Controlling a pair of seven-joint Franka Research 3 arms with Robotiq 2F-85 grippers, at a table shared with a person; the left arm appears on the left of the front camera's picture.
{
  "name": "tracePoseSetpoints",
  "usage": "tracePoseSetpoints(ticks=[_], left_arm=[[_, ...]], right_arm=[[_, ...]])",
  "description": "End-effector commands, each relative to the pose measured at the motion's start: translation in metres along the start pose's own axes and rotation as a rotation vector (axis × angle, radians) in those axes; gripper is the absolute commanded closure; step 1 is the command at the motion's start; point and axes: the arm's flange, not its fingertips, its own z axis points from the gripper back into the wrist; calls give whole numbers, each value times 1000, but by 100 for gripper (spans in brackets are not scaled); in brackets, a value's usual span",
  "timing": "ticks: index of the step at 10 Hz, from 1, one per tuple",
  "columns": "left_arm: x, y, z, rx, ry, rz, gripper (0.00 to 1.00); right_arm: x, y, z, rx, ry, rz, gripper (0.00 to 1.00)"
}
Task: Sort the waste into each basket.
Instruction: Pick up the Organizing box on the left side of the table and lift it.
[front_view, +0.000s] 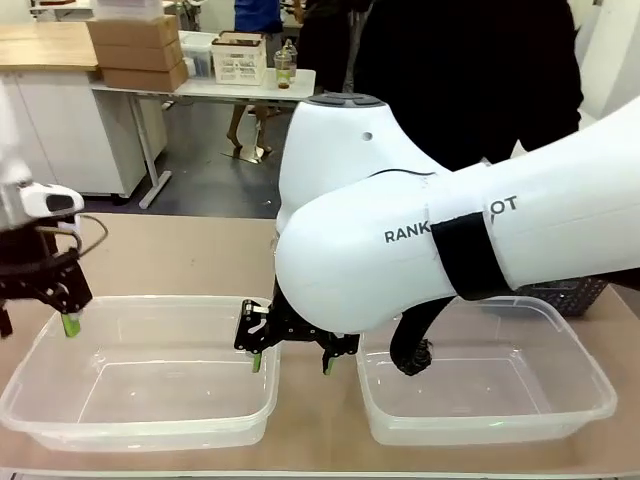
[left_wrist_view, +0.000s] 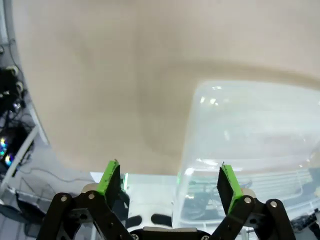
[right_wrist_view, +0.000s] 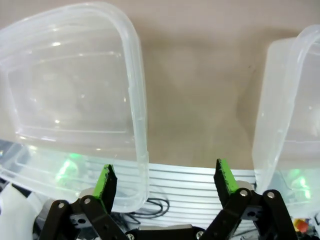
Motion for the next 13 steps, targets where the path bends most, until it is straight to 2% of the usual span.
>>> tracePoseSetpoints(ticks=[1,3,4,5,6,7,8,9,10,11,12,13], left_arm=[[-20,8,-54,-34,22,48,0],[-28,6,-66,-72,25,8,0],[-32,4,-63,-98,3,-16,0],[-36,4,-59,-102,-26,-34,60],[-40,5,-55,-115,-45,-53,60],[-43,7,-54,-110,-43,-51,100],[-45,7,-53,-100,-45,-53,65],[-43,7,-53,-84,-28,-47,100],[-42,7,-54,-48,1,-46,100],[-43,6,-54,-41,3,-55,100],[-44,6,-54,-48,3,-59,100],[-44,6,-54,-22,-4,-47,100]], right_arm=[[0,0,-1,-9,-6,-2,0],[0,0,0,0,0,0,0],[-3,7,-4,-37,25,73,0],[-2,12,-7,-57,0,80,58],[1,15,-12,-60,6,72,59],[5,15,-17,-49,-12,66,100],[7,16,-21,-16,-53,72,100],[8,17,-22,-10,-82,80,100],[9,18,-22,4,-89,88,86],[7,17,-22,4,-90,85,95],[7,14,-23,1,-85,76,100],[7,11,-24,10,-79,97,100]])
